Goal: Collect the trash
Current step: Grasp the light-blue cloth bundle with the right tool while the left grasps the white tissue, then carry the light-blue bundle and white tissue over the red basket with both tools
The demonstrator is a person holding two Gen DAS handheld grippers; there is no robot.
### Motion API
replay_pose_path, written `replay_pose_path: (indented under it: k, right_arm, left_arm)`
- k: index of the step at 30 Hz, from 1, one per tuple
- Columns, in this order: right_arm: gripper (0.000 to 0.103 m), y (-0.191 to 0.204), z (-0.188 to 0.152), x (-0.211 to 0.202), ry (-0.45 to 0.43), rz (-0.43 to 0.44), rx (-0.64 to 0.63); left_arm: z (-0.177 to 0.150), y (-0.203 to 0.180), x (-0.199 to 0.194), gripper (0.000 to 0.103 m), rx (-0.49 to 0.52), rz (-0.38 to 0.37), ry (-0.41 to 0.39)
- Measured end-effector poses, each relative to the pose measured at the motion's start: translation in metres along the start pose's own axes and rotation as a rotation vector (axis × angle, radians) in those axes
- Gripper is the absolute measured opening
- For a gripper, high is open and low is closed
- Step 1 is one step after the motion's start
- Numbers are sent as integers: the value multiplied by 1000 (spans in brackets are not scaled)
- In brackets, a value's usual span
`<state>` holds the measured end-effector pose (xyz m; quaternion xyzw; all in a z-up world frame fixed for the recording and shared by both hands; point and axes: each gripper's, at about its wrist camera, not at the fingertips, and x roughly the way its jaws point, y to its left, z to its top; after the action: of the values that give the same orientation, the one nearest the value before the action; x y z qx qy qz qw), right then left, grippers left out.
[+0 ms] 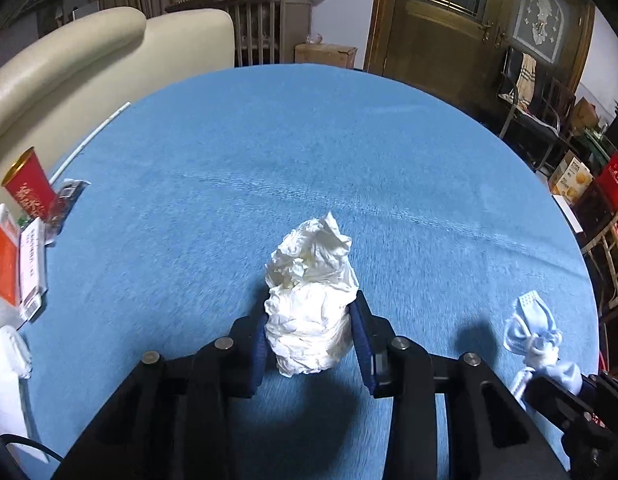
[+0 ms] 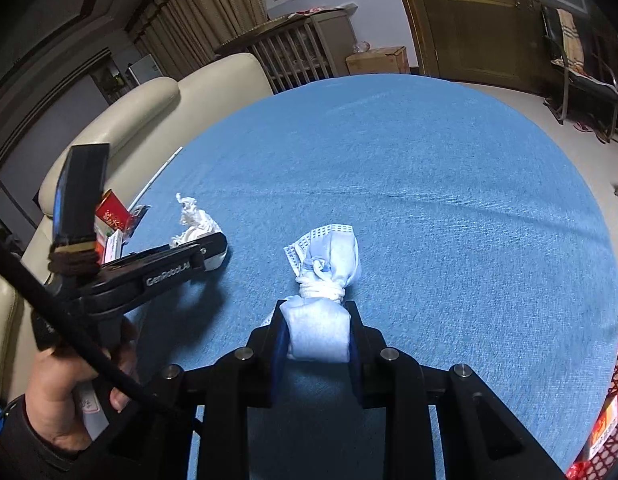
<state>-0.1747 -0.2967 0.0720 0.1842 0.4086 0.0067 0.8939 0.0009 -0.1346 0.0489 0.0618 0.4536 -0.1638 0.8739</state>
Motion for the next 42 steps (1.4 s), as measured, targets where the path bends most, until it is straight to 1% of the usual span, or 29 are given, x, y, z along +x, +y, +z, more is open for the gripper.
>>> replay_pose_path:
  k: [7, 13, 17, 21, 31, 42]
  right_arm:
    - [28, 11, -9, -13, -18, 9, -10]
    - [28, 24, -19, -35, -48, 15, -30]
    - [28, 30, -27, -51, -68, 18, -39]
    - [28, 30, -35, -64, -81, 21, -36]
    - [28, 20, -50, -94, -119, 26, -3]
    - [28, -3, -62, -110, -150, 25, 55]
  left_arm:
    - [-16, 11, -34, 39, -14, -3, -34]
    - [-31, 13, -55, 39, -21, 0, -51]
    - [-44, 11, -74, 39, -17, 1, -68]
    - [-49, 5, -85, 39, -7, 9, -72]
    - [-61, -22, -108, 39, 37, 5, -81]
    - [-64, -43, -112, 39, 78, -6, -81]
